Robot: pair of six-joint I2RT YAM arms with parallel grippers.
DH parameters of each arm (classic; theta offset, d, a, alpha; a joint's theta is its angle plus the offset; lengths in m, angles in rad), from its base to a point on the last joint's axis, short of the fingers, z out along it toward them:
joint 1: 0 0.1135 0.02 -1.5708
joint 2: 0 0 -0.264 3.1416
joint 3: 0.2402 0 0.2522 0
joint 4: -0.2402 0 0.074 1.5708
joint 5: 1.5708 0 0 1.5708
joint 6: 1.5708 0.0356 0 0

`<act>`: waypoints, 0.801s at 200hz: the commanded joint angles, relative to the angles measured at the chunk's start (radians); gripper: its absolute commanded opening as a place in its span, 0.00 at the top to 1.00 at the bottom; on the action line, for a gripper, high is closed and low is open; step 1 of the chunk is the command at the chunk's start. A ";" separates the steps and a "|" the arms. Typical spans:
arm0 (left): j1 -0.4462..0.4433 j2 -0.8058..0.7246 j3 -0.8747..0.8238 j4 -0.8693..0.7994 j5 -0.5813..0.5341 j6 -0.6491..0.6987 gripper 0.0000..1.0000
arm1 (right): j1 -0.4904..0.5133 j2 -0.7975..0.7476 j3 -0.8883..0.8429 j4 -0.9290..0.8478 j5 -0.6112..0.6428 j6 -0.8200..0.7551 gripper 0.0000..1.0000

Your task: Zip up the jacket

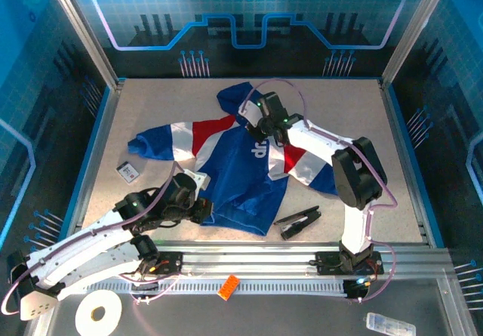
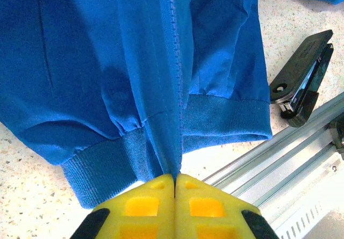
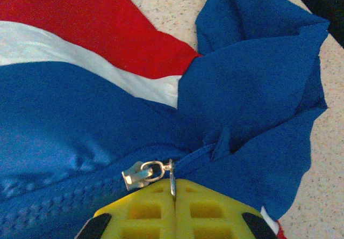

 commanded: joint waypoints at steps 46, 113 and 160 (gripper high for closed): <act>-0.005 -0.019 0.002 -0.080 0.015 -0.012 1.00 | -0.057 0.057 0.088 0.016 0.016 -0.012 1.00; -0.005 -0.017 0.014 -0.090 0.008 -0.015 1.00 | -0.085 0.084 0.122 0.008 0.008 -0.022 1.00; -0.004 -0.015 0.029 -0.100 0.001 -0.013 1.00 | -0.099 0.111 0.161 0.003 0.009 -0.030 1.00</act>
